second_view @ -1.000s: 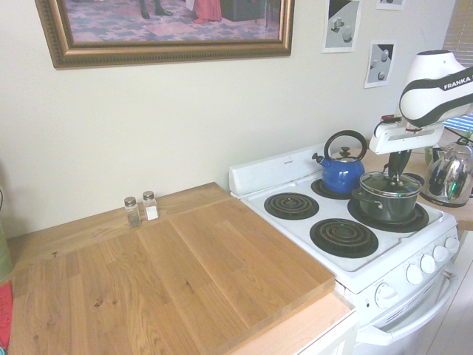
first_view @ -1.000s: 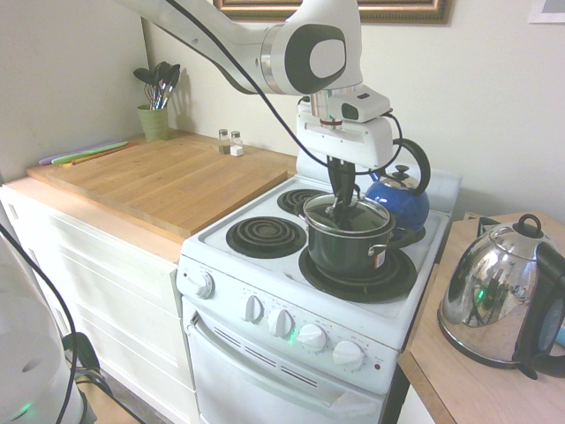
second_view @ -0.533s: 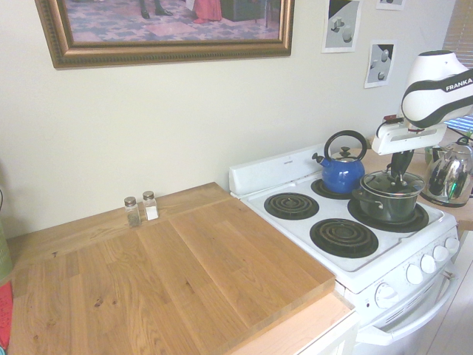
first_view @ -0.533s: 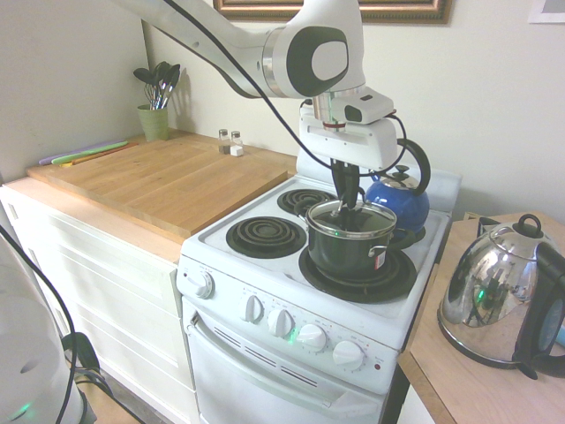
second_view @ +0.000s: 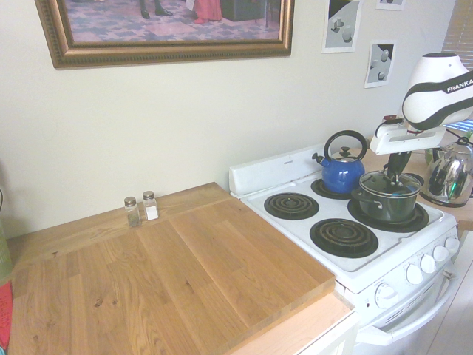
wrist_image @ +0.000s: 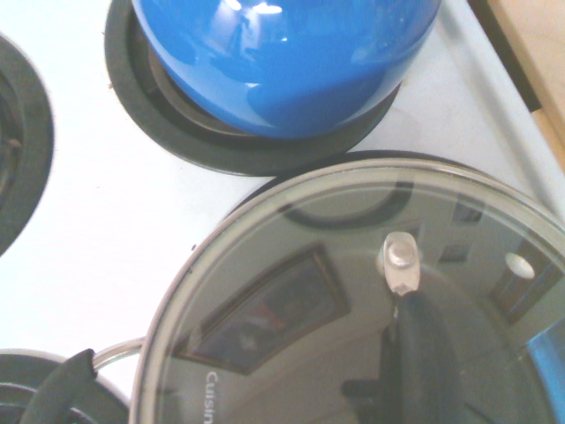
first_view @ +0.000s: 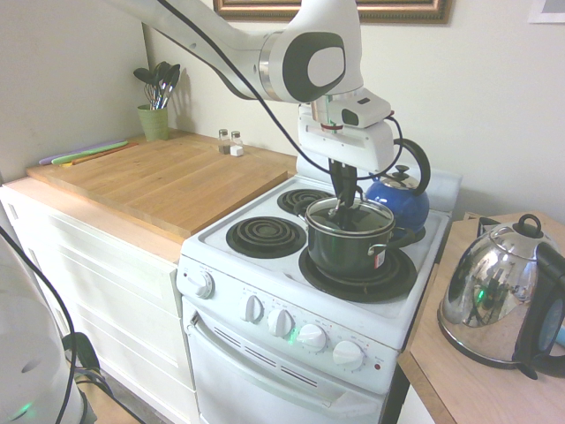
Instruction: Cover the lid of the pot
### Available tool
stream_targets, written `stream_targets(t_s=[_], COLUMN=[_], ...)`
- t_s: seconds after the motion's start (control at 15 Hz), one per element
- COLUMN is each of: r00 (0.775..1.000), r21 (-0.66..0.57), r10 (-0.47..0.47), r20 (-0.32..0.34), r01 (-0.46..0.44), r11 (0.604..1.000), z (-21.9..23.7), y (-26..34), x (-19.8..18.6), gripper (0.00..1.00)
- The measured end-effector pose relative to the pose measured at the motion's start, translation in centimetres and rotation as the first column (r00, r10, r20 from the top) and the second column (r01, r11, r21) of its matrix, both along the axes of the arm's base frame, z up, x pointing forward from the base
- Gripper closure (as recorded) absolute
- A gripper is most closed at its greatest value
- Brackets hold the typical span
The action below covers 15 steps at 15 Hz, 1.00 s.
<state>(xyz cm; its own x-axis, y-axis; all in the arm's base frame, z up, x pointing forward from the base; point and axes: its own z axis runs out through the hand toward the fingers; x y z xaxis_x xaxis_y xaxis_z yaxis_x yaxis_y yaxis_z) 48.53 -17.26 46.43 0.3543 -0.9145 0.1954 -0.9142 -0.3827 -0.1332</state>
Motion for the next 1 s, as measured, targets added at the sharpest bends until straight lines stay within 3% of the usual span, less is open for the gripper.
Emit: stream_targets(t_s=[0.33,0.4,1.0], r00=[1.0,1.0,1.0], r21=[0.0,-0.001,0.004], r10=[0.007,0.01,0.011], r20=[0.017,0.017,0.0], r01=[-0.007,-0.01,-0.011], r11=[1.0,1.0,1.0], z=[-0.35,-0.35,-0.47], y=[0.17,0.17,0.25], x=[-0.46,-0.45,-0.63], gripper=[1.0,0.0,0.0])
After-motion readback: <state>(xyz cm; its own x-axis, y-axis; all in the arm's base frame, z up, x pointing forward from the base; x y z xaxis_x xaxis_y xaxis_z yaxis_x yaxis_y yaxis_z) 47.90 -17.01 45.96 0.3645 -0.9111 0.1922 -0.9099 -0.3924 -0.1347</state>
